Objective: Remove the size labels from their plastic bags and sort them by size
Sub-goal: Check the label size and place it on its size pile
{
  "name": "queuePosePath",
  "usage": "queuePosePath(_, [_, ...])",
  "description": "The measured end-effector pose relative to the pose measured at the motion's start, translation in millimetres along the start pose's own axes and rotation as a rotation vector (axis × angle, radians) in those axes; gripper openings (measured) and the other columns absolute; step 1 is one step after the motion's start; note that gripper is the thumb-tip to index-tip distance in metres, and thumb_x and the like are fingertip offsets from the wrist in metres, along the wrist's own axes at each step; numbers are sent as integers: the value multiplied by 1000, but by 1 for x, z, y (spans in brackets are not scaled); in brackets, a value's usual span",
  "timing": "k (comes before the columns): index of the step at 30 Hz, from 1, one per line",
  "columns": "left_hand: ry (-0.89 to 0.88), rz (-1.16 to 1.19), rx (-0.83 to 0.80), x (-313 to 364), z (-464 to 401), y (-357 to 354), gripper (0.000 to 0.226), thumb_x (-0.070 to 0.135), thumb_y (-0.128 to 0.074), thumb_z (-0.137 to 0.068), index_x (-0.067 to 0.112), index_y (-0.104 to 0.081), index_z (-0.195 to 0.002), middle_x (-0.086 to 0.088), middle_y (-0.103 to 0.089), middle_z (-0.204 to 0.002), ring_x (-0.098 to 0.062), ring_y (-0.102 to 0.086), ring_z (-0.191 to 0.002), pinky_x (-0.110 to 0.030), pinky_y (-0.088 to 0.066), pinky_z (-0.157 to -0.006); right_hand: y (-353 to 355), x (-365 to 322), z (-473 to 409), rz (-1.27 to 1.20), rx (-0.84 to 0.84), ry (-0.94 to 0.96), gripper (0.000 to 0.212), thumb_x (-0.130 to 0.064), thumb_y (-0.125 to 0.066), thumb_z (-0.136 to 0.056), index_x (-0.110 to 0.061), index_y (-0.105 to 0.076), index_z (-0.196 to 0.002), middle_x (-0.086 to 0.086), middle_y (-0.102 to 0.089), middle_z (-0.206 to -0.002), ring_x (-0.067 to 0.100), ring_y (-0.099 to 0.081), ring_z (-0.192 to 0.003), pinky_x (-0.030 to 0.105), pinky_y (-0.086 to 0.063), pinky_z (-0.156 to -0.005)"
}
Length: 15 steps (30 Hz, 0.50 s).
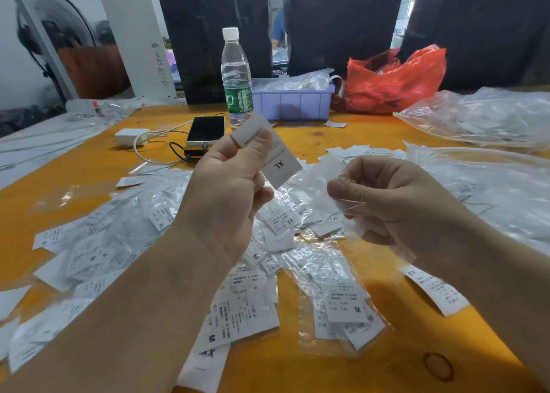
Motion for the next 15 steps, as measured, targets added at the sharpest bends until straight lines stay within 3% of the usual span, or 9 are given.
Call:
queuePosePath(4, [2,-4,-75,0,2,-8,23,33,-68,-75,18,-66,-92,8,-52,-53,-5,-37,-46,-19,-44,-46,-5,-1,1,-25,-32,10,18,-24,-75,-63,-16,-59,-60,0,-47,-51,19,-10,-51,20,-13,-39])
queuePosePath(10, [-1,-100,-155,-2,4,-16,29,36,-65,-76,16,-66,-97,7,-50,-57,-6,-42,-49,-20,-45,-49,-2,1,1,-10,-43,-4,31,-31,-78,-60,-16,-51,-61,-1,-34,-48,20,-10,-48,23,-13,-41])
queuePosePath(15, [-86,-327,-123,1,5,-13,8,23,-60,-94,22,-65,-99,8,-59,-61,-4,-54,-55,-21,-51,-53,3,1,1,-11,-6,-18,25,-32,-77,-59,-14,-63,-68,1,-32,-46,9,-22,-37,18,-19,-40])
Point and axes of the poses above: each hand's wrist, its own z-axis away from the middle knuckle, its own y-axis out of the back of the hand, x = y × z, the point moved 9 cm from there along -z, towards the middle knuckle
